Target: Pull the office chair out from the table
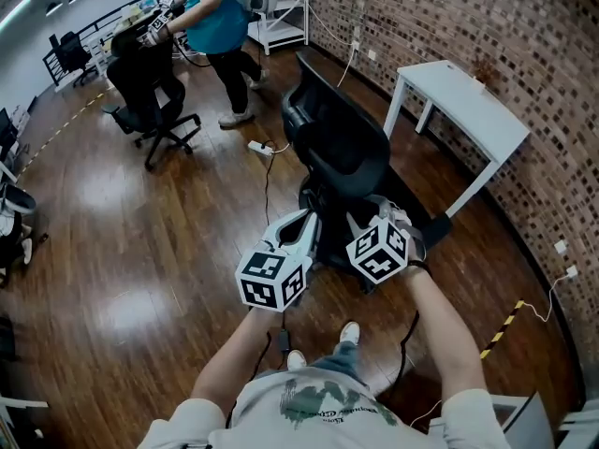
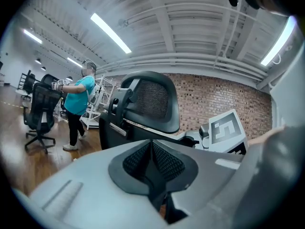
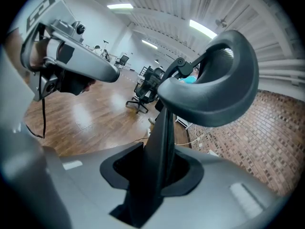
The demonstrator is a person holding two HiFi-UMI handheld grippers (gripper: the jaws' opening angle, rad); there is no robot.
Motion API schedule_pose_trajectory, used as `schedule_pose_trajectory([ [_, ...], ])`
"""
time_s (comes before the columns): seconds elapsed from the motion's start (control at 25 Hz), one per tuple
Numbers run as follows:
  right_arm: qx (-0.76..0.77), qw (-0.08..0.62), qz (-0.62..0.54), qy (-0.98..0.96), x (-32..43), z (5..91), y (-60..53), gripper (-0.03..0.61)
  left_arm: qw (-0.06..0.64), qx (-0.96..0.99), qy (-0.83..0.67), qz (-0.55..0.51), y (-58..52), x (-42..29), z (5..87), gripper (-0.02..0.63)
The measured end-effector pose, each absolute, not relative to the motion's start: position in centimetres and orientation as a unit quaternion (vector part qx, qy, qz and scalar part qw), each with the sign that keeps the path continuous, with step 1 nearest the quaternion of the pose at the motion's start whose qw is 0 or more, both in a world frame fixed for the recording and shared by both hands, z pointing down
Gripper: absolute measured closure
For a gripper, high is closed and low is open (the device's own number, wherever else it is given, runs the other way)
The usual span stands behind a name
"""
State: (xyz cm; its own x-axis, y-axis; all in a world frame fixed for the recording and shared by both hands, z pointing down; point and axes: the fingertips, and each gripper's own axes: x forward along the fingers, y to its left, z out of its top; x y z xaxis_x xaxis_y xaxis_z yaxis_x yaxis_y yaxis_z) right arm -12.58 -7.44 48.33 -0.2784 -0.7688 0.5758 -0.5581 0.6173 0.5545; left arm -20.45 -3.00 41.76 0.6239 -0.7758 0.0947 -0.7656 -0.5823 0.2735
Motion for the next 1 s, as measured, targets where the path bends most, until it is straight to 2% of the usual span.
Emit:
schedule_pose_trajectory([
  [0.44,0.433,0.451,-0.156,-0.765,-12.9,48.8,-6.9,0.433,0.145,0.892,-0.427,-0.035,-1.5,-21.4,41.1,0.598],
  [0.8,0.52,0.345,-0.155,-0.766,-12.3,45.5,-4.4,0.412,0.13,0.903,-0.405,-0.056,0.2,-20.8,39.3,0.598],
  [1.0,0.567,0.272,-0.157,-0.762,-11.9,41.6,-1.0,0.436,0.135,0.911,-0.385,-0.064,1.3,-19.6,39.2,0.598],
])
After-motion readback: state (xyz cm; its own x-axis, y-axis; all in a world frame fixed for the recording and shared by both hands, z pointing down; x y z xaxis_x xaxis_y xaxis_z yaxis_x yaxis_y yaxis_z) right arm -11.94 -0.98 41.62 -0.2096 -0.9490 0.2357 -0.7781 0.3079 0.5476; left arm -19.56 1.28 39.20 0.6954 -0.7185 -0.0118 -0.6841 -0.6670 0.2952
